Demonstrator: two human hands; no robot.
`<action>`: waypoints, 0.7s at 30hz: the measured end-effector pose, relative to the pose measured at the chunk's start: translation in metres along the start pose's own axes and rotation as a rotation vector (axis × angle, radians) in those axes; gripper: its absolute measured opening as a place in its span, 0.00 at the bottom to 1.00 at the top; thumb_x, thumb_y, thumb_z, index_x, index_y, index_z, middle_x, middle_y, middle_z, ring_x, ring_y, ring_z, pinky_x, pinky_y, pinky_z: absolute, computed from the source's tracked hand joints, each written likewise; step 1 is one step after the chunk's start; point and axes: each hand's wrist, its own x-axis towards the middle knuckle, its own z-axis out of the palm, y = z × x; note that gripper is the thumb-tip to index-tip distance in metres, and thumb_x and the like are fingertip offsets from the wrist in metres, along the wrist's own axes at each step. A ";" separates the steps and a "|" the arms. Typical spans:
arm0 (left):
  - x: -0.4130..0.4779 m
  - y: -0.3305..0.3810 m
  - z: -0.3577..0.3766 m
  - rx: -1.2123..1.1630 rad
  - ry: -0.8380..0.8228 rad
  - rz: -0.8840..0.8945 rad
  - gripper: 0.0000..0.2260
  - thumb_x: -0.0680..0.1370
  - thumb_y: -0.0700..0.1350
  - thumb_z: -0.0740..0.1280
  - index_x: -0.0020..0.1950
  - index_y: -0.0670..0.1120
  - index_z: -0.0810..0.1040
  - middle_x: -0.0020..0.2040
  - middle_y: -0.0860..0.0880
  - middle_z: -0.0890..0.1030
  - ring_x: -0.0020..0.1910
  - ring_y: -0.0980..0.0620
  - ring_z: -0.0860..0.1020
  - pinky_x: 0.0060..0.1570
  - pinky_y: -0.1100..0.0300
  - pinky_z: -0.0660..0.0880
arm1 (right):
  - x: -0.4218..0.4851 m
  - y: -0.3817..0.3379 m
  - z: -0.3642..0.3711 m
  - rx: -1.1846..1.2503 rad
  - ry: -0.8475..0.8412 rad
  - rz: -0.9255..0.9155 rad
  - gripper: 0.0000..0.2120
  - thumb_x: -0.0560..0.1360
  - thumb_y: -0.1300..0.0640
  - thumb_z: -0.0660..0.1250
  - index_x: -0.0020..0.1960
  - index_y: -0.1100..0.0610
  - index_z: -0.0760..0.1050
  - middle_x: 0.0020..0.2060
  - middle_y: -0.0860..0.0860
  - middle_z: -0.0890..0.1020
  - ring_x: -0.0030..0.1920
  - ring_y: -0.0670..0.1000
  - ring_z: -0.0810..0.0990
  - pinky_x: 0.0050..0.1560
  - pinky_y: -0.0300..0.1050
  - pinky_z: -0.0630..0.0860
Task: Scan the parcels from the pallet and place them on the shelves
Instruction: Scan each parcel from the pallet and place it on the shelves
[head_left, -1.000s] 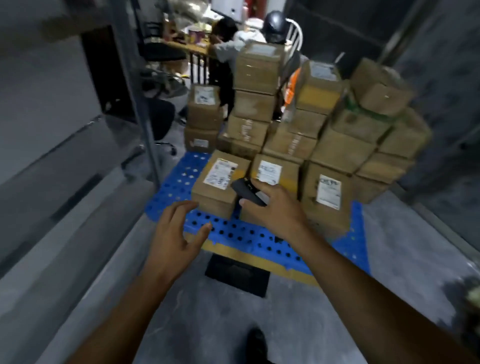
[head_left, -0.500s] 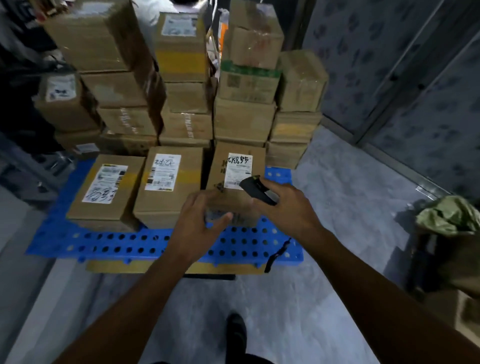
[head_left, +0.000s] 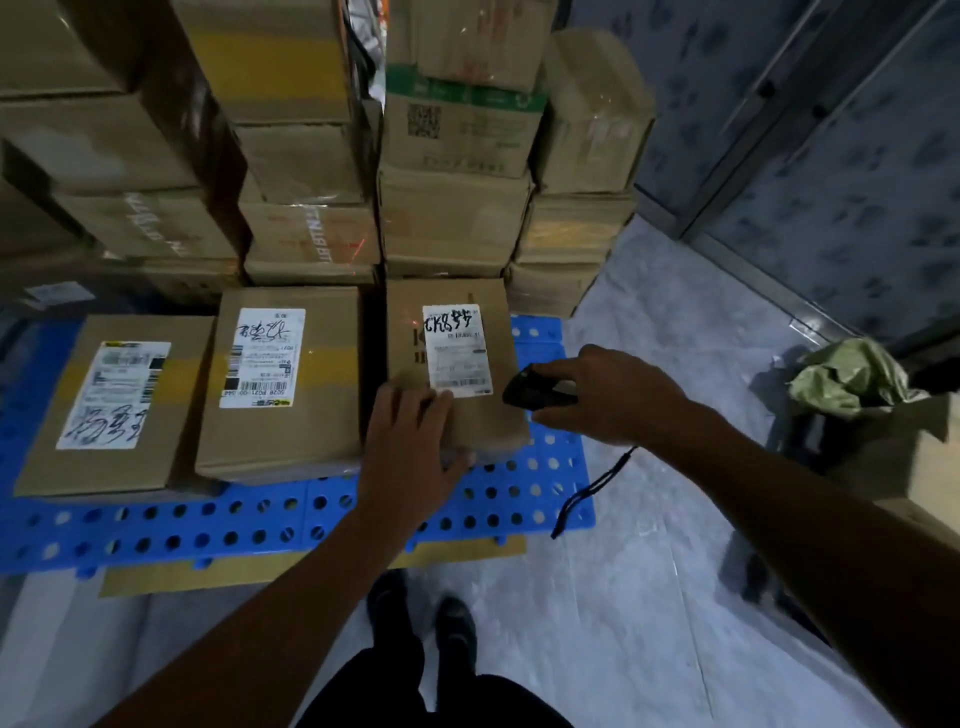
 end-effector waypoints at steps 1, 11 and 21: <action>0.000 -0.001 0.001 -0.043 0.000 0.000 0.32 0.69 0.59 0.79 0.66 0.43 0.79 0.63 0.40 0.75 0.68 0.33 0.68 0.66 0.35 0.72 | 0.001 0.000 -0.008 -0.052 -0.030 0.001 0.30 0.73 0.33 0.68 0.74 0.36 0.67 0.44 0.45 0.67 0.46 0.51 0.72 0.44 0.48 0.74; -0.007 -0.002 0.031 -0.520 -0.061 -0.232 0.38 0.65 0.51 0.84 0.72 0.60 0.72 0.82 0.49 0.32 0.80 0.52 0.46 0.75 0.57 0.54 | -0.002 -0.001 -0.058 -0.366 -0.148 -0.026 0.28 0.72 0.32 0.67 0.71 0.32 0.67 0.41 0.41 0.67 0.46 0.49 0.76 0.44 0.50 0.79; -0.003 0.013 0.037 -0.590 -0.017 -0.237 0.42 0.67 0.46 0.83 0.72 0.70 0.65 0.83 0.57 0.38 0.76 0.72 0.41 0.64 0.83 0.54 | -0.010 0.016 -0.052 -0.340 -0.112 -0.098 0.29 0.73 0.31 0.66 0.72 0.35 0.68 0.47 0.46 0.69 0.46 0.49 0.72 0.42 0.45 0.73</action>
